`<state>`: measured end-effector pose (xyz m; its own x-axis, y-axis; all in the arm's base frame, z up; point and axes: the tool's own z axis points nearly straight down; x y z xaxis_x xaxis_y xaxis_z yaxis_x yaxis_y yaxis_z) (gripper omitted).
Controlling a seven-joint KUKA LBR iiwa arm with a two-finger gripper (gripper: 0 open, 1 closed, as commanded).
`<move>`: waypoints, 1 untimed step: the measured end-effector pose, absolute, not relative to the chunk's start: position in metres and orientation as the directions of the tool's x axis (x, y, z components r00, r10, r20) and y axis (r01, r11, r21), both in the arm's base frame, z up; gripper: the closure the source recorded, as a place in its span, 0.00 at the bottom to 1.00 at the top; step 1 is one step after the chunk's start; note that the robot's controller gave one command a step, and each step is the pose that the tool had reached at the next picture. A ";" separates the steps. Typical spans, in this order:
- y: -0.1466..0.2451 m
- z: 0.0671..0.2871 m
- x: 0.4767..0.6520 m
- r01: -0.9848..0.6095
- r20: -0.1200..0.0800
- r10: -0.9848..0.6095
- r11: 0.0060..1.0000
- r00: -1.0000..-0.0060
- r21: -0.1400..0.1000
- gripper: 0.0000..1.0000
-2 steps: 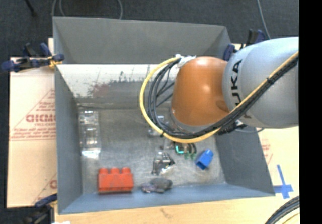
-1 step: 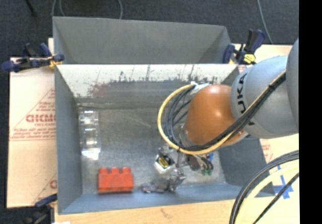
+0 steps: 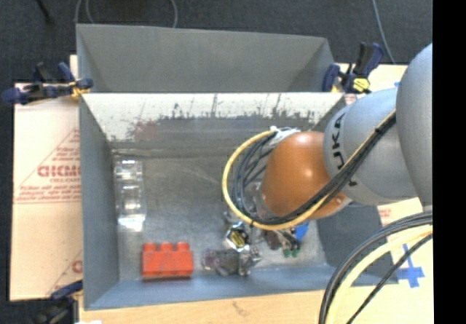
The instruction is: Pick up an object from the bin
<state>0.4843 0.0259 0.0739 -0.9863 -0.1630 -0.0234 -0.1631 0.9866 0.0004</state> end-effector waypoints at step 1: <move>0.025 0.074 0.482 -0.161 -0.015 -0.161 0.987 -0.987 0.001 1.00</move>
Offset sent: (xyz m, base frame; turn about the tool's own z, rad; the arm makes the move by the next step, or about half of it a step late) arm 0.0000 0.0000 0.0000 0.0000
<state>0.4820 0.0255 0.0744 -0.9869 -0.1607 -0.0147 -0.1607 0.9870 0.0008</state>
